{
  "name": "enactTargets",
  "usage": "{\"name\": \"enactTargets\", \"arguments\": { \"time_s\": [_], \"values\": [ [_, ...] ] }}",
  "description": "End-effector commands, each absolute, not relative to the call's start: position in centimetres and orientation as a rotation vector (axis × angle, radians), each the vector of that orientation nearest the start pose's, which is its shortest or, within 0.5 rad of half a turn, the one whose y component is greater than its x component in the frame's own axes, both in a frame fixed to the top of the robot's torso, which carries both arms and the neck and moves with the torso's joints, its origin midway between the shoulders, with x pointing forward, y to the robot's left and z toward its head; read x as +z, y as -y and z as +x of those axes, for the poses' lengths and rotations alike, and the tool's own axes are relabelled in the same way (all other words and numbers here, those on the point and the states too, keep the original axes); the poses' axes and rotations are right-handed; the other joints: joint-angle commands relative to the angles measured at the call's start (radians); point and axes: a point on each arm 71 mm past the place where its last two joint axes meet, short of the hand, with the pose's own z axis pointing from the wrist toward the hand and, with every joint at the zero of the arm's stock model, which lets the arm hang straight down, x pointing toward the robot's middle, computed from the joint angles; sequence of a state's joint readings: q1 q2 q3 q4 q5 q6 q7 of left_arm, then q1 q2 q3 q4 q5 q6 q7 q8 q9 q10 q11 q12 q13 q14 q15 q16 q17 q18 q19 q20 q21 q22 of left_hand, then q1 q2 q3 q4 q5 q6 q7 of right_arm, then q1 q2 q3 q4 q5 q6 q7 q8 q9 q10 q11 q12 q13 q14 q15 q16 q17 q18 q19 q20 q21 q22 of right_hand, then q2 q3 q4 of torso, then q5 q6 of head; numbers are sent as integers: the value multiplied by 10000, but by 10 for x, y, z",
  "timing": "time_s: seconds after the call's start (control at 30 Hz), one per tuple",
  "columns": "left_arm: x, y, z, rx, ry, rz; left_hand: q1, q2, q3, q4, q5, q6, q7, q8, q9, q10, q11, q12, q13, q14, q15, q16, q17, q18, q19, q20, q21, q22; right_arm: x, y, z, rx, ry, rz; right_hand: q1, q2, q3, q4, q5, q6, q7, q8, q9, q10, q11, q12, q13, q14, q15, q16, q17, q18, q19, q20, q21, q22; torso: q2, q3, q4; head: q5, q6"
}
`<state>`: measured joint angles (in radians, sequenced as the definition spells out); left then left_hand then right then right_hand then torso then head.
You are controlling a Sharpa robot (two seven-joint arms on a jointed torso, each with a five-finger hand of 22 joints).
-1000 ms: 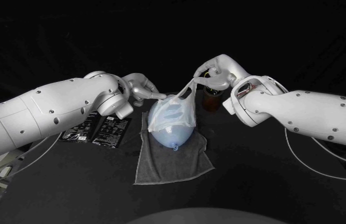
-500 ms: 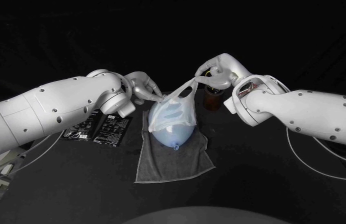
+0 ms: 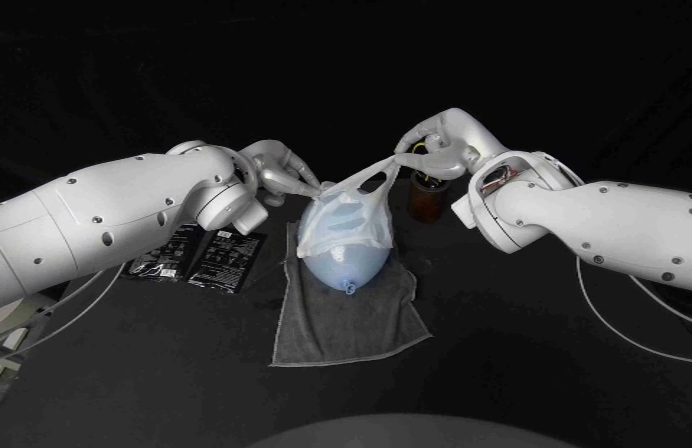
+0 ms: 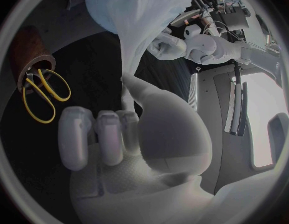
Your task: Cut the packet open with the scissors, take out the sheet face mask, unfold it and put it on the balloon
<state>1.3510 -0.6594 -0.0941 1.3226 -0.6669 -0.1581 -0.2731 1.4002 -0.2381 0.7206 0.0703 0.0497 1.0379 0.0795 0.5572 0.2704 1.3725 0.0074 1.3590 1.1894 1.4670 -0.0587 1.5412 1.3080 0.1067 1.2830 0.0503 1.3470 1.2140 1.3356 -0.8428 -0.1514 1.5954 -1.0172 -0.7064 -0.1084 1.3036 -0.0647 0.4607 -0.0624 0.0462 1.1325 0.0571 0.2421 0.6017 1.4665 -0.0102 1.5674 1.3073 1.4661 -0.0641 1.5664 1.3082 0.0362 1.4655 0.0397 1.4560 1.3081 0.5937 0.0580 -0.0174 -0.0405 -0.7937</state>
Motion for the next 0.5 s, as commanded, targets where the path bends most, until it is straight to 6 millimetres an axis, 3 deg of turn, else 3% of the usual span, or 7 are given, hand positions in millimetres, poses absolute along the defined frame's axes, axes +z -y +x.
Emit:
{"name": "enactTargets", "arguments": {
  "time_s": [0.03, 0.5],
  "values": [
    [-162, -177, 538, -8977, -19509, -6475, -105, -4, 57, 0, 19, -54, 48, 61, 831, 74, -18, -38, -2, 775, 59, 47, 1582, -162, 76, 19, 51, -8, -141, 201, 488, 7930, -14191, 3332, -74, 40, 73, -9, 27, 69, -35, 41, 8, 1043, -74, 34, 2635, 1047, -68, 44, 2626, -98, 570, -55, 13, 2272, 2, -1, -2, -13, 19],
    [-158, -194, 541, -9115, -18511, -7673, -269, 4, 243, -129, 22, -96, 38, 119, 946, 110, -28, -27, 62, 768, 47, 36, 1554, -157, 67, 12, 49, -18, -144, 199, 498, 7910, -13978, 3590, -93, 35, 91, -18, 26, 64, -36, 59, 18, 1043, -75, 34, 2635, 1047, -68, 44, 2626, -93, 561, -55, -8, 2266, 3, 7, -10, 0, 90]
  ]
}}
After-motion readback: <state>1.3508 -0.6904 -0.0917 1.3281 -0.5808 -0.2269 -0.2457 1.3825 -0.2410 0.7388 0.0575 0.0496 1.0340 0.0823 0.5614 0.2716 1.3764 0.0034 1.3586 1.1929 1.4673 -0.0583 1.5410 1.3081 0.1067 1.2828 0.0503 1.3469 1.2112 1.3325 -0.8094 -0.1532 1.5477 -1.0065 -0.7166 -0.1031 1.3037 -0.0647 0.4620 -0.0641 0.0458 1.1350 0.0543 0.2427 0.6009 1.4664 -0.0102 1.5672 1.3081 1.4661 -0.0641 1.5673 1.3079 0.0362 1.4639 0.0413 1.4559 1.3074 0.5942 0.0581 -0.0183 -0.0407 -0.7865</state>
